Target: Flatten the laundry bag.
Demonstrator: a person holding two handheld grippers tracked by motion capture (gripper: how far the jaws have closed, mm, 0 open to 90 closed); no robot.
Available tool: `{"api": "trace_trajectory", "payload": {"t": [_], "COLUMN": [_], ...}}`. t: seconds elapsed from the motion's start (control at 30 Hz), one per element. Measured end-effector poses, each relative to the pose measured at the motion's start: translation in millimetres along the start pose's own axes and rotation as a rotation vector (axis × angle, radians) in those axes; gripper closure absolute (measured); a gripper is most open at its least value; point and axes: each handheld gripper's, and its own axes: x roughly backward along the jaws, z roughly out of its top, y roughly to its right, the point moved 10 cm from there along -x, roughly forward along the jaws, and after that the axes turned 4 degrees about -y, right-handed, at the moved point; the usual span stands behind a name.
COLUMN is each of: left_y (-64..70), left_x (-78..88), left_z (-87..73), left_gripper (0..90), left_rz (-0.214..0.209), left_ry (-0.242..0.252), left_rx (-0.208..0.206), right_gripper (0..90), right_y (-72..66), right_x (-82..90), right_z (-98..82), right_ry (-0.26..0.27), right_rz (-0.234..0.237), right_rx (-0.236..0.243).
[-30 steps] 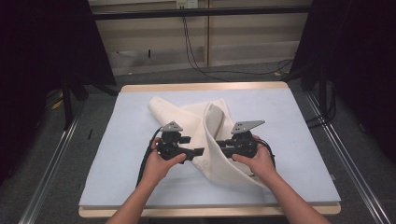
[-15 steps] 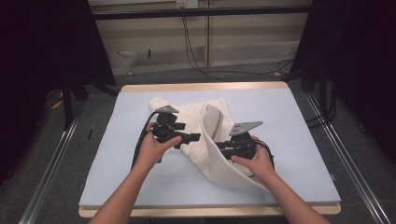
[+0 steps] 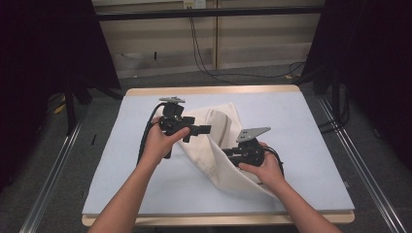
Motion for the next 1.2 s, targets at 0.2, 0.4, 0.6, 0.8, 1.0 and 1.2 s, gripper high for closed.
{"api": "trace_trajectory", "payload": {"t": [0.2, 0.4, 0.6, 0.8, 1.0, 1.2], "left_y": [-8.7, -14.6, -9.3, 3.8, 8.0, 9.0], "left_x": [-2.0, -3.5, -1.5, 6.7, 10.6, 6.9], "left_z": [1.5, -3.0, -14.5, -30.0, -56.0, -70.8], "left_gripper": [10.0, 29.7, 79.9, 84.1, 84.3, 84.3], "left_rz": [0.062, 0.119, 0.127, 0.116, 0.102, 0.099], "left_ry": [-0.024, -0.044, -0.108, -0.096, -0.092, -0.096], "left_rx": [0.006, -0.018, -0.021, -0.058, -0.061, -0.061], "right_gripper": [68.7, 69.3, 66.3, 50.9, 43.9, 42.5], "right_y": [-2.9, -5.4, -5.7, 12.0, 50.3, 96.7], "right_x": [-2.7, -5.0, -5.8, 5.8, 28.1, 44.5], "right_z": [-1.8, -5.0, -8.0, -9.6, -19.1, -41.2], "right_ry": [-0.011, -0.026, -0.044, -0.047, -0.036, -0.059], "right_rz": [0.002, 0.007, 0.0, -0.087, -0.223, -0.387], "right_rx": [0.009, 0.025, 0.031, -0.008, -0.073, -0.144]}}
